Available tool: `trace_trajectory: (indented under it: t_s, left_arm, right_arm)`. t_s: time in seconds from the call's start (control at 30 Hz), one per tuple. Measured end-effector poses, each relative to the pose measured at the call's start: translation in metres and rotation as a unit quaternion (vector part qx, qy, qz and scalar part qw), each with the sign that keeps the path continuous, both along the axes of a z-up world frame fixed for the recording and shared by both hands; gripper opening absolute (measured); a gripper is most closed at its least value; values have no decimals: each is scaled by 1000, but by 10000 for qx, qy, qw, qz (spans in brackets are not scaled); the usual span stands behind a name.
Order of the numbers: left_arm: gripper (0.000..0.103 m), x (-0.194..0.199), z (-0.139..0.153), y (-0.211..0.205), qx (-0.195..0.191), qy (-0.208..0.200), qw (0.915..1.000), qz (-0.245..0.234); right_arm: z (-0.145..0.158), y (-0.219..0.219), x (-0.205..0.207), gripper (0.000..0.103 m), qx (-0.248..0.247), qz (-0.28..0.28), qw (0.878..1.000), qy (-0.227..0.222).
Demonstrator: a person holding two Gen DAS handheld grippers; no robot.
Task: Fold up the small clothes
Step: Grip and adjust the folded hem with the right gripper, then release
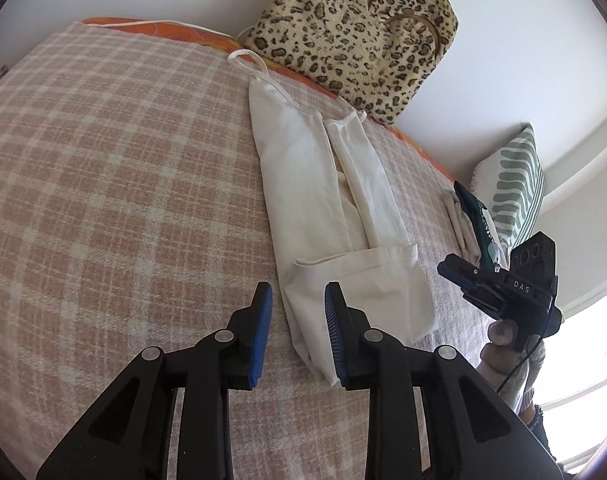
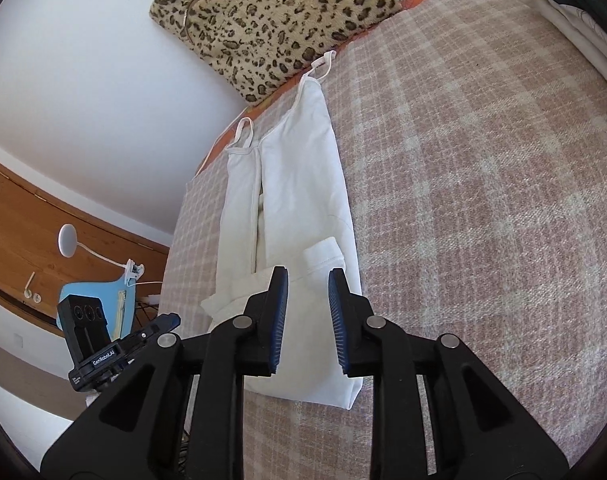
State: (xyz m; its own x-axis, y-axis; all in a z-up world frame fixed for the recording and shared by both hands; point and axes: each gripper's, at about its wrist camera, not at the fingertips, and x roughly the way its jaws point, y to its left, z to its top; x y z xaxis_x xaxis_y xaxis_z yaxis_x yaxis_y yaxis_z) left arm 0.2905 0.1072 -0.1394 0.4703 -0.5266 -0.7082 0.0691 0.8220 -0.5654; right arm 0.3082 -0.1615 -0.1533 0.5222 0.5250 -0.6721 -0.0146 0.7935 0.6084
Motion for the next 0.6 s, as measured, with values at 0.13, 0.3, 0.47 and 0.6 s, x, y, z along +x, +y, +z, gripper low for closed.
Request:
trace_trajectory:
  t_s: [0.13,0.3,0.47,0.6]
  left_arm:
    - [25,-7,-12,-19,-164,282,9987,-385]
    - [25,-3,-17,-29,-88,298,9984,-464]
    - [24,4,-21,-34,63,228,9988,-434]
    - [5,5,-22,-35,288,32,9990,-344]
  right_arm:
    - [-5,10,-4,23,-416,156,9990,95]
    - [-18,22,-6,23,-611,310,9974,240]
    - [-20,30,-7,22,-832,343,9957,220]
    - [-18,33,-10,9,-1054,313,9938,163]
